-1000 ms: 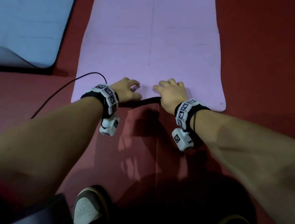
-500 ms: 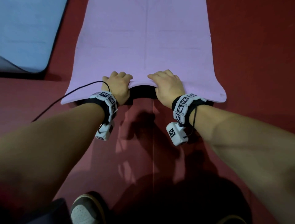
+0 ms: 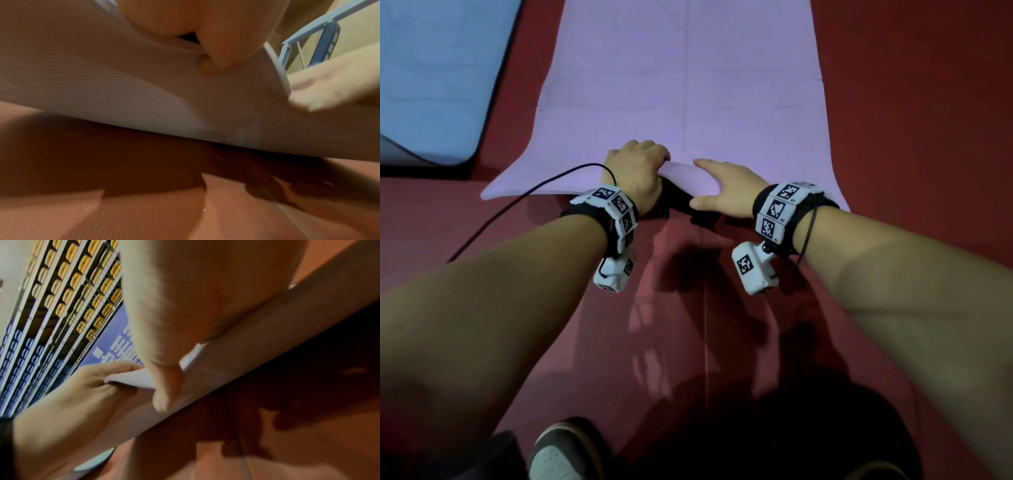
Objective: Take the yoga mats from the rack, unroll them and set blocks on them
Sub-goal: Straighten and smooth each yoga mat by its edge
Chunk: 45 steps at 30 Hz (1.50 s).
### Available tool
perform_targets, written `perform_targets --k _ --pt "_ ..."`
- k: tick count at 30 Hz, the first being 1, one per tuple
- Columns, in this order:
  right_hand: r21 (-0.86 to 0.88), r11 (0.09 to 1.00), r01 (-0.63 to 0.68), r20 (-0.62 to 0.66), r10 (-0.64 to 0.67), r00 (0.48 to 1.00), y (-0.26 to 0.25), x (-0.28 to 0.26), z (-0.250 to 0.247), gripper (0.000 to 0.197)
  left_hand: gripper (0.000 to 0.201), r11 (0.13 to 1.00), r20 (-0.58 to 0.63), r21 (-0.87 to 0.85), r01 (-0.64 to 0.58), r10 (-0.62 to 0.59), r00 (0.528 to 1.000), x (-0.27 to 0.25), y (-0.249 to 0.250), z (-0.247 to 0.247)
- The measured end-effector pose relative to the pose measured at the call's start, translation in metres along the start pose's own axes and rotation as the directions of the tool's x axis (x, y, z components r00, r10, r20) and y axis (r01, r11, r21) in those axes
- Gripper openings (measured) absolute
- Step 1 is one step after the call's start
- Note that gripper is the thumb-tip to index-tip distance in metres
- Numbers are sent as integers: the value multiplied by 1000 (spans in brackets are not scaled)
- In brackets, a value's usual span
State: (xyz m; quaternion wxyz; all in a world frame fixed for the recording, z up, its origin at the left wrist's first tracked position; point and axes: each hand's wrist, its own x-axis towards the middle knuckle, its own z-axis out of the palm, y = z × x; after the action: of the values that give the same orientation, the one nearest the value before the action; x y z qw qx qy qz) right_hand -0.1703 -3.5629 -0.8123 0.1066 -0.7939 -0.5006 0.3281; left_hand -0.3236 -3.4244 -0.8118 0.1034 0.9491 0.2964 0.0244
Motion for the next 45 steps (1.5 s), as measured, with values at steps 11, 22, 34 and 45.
perform_targets --k 11,22,34,45 --pt "-246 964 -98 -407 -11 913 -22 17 -47 28 50 997 -224 3 -71 70 972 7 8 -29" --pt "-456 889 -47 -564 -248 787 -19 28 -35 35 95 974 -207 140 176 -145 967 -1 -4 -2" --pt "-421 907 -8 -586 -265 765 -18 34 -19 54 32 964 -216 109 244 -217 952 13 -11 -8" --pt "-413 911 18 -443 -218 870 -14 21 -13 41 35 971 -103 9 239 -237 966 1 -10 -2"
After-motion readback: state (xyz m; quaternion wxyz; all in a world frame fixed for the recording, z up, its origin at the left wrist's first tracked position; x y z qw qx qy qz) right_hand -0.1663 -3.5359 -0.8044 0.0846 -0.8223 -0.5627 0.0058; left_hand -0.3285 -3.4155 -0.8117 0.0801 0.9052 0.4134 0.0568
